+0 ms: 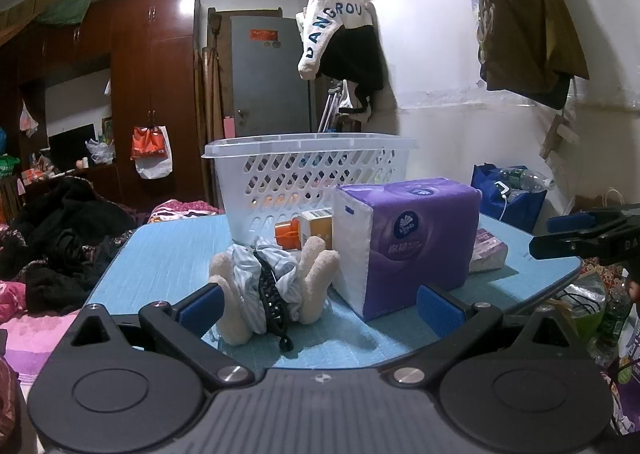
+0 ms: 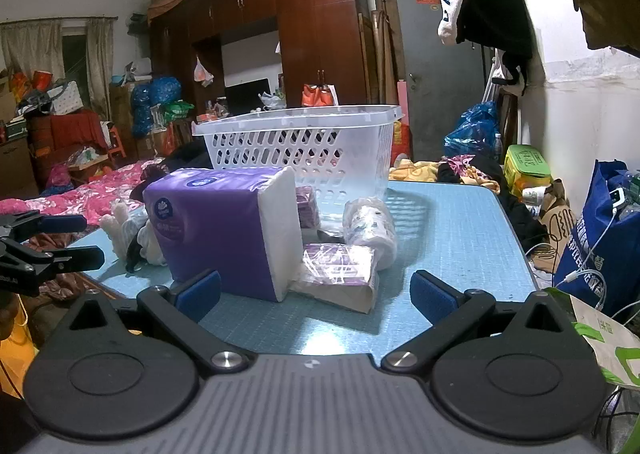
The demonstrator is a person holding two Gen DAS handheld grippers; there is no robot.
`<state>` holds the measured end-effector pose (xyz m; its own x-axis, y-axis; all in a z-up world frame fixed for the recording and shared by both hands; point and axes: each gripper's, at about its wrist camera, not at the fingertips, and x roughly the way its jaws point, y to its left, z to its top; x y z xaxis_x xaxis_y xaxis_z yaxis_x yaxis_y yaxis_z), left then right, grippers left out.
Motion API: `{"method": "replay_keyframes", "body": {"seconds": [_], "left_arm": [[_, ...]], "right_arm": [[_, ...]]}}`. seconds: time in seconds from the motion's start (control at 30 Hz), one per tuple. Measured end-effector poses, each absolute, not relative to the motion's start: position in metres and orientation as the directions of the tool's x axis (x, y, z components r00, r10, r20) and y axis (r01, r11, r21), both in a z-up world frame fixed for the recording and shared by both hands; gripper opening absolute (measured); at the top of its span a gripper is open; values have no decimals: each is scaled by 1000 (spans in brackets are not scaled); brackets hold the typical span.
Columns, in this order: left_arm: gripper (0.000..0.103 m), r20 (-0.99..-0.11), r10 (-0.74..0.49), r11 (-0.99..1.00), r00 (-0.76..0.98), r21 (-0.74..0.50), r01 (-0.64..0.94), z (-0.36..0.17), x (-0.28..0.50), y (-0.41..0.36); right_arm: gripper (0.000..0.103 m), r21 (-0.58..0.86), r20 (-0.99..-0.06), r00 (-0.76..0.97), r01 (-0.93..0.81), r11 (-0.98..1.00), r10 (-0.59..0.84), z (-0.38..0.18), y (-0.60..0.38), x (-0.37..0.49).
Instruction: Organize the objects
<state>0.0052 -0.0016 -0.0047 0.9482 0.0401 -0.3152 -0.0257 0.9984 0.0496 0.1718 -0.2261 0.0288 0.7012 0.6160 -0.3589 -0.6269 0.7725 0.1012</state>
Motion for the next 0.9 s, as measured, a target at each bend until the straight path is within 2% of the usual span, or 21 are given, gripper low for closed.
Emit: {"method": "replay_keyframes", "body": {"seconds": [0.9], "left_arm": [[103, -321, 36, 999, 946, 41, -24, -5, 7, 0]], "right_arm": [[103, 94, -368, 699, -628, 773, 613, 26, -225, 173]]}}
